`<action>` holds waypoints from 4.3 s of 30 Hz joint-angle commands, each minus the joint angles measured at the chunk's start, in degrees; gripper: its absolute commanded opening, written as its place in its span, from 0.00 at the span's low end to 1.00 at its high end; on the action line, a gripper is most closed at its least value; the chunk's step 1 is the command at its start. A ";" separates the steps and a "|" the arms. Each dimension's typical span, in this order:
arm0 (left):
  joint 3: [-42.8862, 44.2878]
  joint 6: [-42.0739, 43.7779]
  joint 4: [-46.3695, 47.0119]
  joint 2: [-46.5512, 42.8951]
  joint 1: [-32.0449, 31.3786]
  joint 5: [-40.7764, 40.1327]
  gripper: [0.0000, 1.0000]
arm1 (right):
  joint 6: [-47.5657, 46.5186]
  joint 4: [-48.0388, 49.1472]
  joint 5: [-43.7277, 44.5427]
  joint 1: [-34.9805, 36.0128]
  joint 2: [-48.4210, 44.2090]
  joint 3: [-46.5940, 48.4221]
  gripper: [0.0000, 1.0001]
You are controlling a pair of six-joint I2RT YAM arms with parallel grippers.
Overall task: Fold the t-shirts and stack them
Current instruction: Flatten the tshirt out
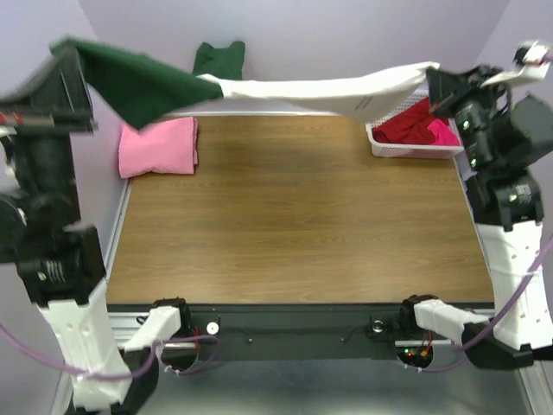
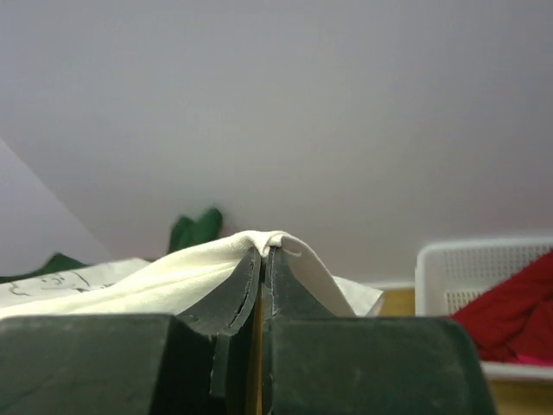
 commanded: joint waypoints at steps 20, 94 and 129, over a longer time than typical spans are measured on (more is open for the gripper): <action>-64.53 -8.25 -31.46 -42.50 -6.63 -14.88 0.00 | 7.95 -6.23 -6.45 -0.40 -27.27 -60.21 0.01; -63.74 -6.49 -28.40 -27.32 -8.39 -14.46 0.00 | 20.69 -26.73 -6.53 -0.40 -19.64 -64.17 0.01; -29.85 -0.33 -15.99 38.19 -1.71 0.68 0.00 | 10.24 -5.88 -2.14 -1.28 39.36 -21.47 0.01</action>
